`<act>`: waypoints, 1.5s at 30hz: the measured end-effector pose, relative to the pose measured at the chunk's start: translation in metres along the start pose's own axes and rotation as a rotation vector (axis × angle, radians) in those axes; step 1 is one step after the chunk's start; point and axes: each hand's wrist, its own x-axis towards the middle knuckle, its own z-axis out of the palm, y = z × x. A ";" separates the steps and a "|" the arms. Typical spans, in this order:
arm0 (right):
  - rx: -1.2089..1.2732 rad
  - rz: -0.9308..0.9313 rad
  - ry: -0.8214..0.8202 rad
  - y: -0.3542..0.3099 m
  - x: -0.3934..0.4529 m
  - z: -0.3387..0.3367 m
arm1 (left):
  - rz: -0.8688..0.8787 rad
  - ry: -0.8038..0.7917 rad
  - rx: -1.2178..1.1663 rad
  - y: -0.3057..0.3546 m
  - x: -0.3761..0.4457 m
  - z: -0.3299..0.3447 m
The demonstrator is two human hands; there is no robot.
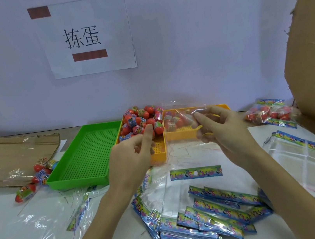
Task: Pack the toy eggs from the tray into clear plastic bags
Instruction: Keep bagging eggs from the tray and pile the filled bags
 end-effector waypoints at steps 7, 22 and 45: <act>-0.092 -0.015 -0.158 0.008 -0.008 0.016 | -0.284 -0.329 -0.759 0.011 -0.002 0.005; -0.008 0.078 -0.326 0.003 -0.006 0.012 | -0.155 -0.416 -0.632 0.003 0.003 -0.006; 0.027 -0.027 -0.299 0.019 -0.017 0.035 | -0.914 -0.574 -1.697 0.013 -0.008 0.004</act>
